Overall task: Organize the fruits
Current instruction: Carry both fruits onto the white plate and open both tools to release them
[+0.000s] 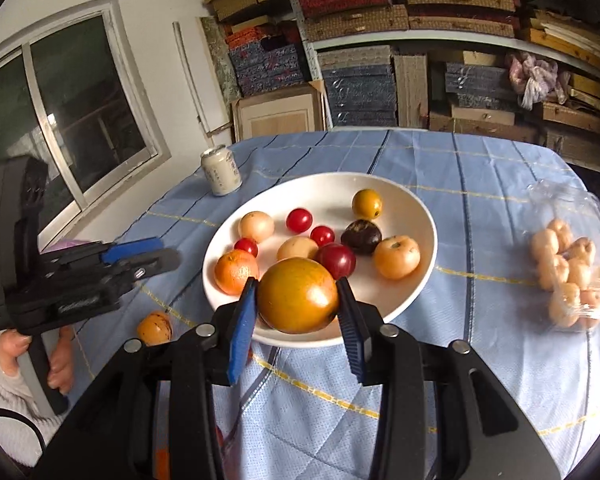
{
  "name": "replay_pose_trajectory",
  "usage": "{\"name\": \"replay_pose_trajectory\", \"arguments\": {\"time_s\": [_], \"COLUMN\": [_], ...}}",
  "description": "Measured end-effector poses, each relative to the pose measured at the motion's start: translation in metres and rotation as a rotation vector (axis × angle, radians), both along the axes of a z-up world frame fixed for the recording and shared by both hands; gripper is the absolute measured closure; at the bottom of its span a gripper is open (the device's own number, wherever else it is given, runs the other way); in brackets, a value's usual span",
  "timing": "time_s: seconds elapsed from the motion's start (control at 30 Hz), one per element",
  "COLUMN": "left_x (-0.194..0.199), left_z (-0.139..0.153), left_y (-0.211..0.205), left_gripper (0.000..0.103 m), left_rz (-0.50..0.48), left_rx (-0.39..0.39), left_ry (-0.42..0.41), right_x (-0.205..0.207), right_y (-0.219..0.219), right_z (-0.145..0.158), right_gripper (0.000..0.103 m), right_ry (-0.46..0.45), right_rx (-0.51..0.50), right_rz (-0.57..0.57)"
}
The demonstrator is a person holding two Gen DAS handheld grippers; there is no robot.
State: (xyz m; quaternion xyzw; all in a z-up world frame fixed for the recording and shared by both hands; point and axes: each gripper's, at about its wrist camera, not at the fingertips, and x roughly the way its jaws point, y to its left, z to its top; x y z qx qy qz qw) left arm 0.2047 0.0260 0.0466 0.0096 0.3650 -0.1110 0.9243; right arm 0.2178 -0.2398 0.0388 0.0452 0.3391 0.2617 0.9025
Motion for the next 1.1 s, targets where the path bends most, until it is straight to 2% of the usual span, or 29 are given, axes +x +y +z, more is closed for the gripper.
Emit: {"name": "replay_pose_trajectory", "arguments": {"time_s": [0.03, 0.07, 0.17, 0.23, 0.37, 0.43, 0.47, 0.6, 0.67, 0.8, 1.1], "left_x": [-0.011, -0.016, -0.032, -0.039, -0.047, -0.048, -0.049, -0.049, -0.046, -0.038, -0.031], "left_z": [-0.005, -0.008, -0.025, -0.039, -0.057, -0.067, -0.073, -0.072, -0.073, -0.076, -0.075], "left_y": [0.006, 0.010, 0.022, 0.019, 0.015, 0.011, 0.008, 0.013, 0.015, 0.015, 0.013], "left_gripper": [0.061, 0.061, 0.061, 0.061, 0.059, 0.052, 0.052, 0.053, 0.058, 0.058, 0.059], "left_rz": [0.018, 0.027, 0.020, 0.007, -0.020, -0.019, -0.021, 0.003, 0.015, 0.010, 0.012], "left_rx": [0.045, 0.055, 0.042, 0.062, 0.047, 0.058, 0.068, 0.034, 0.034, 0.007, -0.011], "left_ry": [-0.011, -0.012, 0.035, 0.052, 0.073, 0.086, 0.089, 0.066, 0.068, 0.108, 0.105], "right_x": [0.001, 0.003, 0.009, 0.008, 0.003, 0.002, 0.001, 0.000, 0.001, 0.003, 0.004], "right_y": [0.000, -0.001, -0.001, 0.000, 0.002, 0.002, 0.002, 0.002, 0.001, -0.002, 0.000], "right_z": [-0.002, -0.004, -0.009, -0.010, -0.007, -0.005, -0.004, -0.004, -0.005, -0.007, -0.009], "right_gripper": [0.065, 0.065, 0.065, 0.065, 0.065, 0.065, 0.065, 0.065, 0.065, 0.065, 0.065], "right_ry": [0.001, 0.006, 0.029, 0.030, 0.019, 0.014, 0.012, 0.013, 0.019, 0.031, 0.038], "right_rx": [-0.007, -0.005, 0.014, 0.007, 0.008, 0.011, 0.014, 0.019, 0.024, 0.036, 0.033], "right_rz": [0.005, 0.007, 0.012, 0.014, 0.024, 0.028, 0.030, 0.036, 0.035, 0.031, 0.038]}}
